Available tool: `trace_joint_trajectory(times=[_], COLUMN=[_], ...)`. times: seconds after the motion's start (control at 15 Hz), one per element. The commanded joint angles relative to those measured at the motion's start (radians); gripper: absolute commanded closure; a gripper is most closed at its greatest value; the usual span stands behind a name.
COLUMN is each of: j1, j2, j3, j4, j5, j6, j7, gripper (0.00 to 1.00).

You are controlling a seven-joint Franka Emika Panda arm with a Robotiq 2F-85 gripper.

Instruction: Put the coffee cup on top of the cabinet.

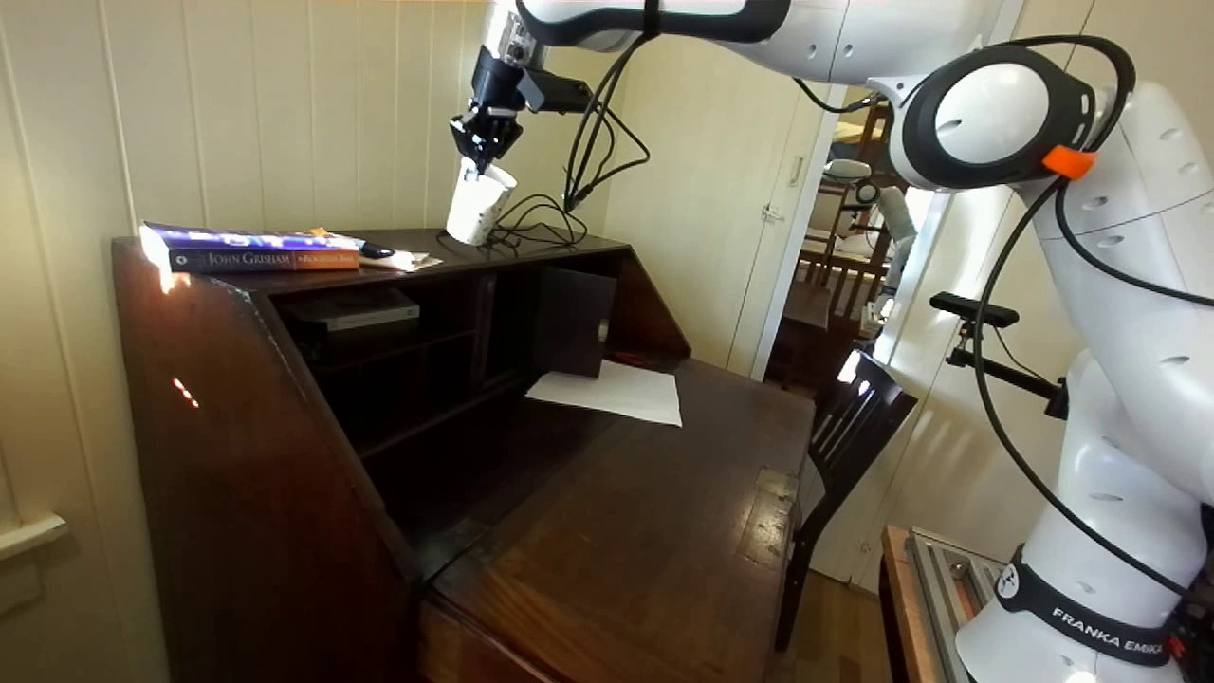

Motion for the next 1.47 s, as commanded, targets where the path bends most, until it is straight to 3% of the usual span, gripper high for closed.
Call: trace_joint_trajectory(times=[0.0, 0.4, 0.47, 0.53, 1.13, 1.27, 1.4], j1=[-0.003, -0.003, -0.003, -0.002, 0.003, 0.015, 0.024], j2=[0.061, 0.114, 0.120, 0.126, 0.135, 0.101, 0.066], j3=[-0.010, -0.017, -0.018, -0.018, -0.023, -0.035, -0.047], j4=[0.076, 0.140, 0.149, 0.157, 0.191, 0.185, 0.182], j5=[0.004, 0.003, 0.003, 0.003, -0.011, -0.026, -0.037], j6=[-0.009, -0.032, -0.035, -0.035, -0.029, -0.030, -0.030], j7=[0.049, 0.097, 0.102, 0.105, 0.109, 0.130, 0.149], gripper=[0.99, 0.99, 0.79, 0.70, 0.08, 0.00, 0.00])
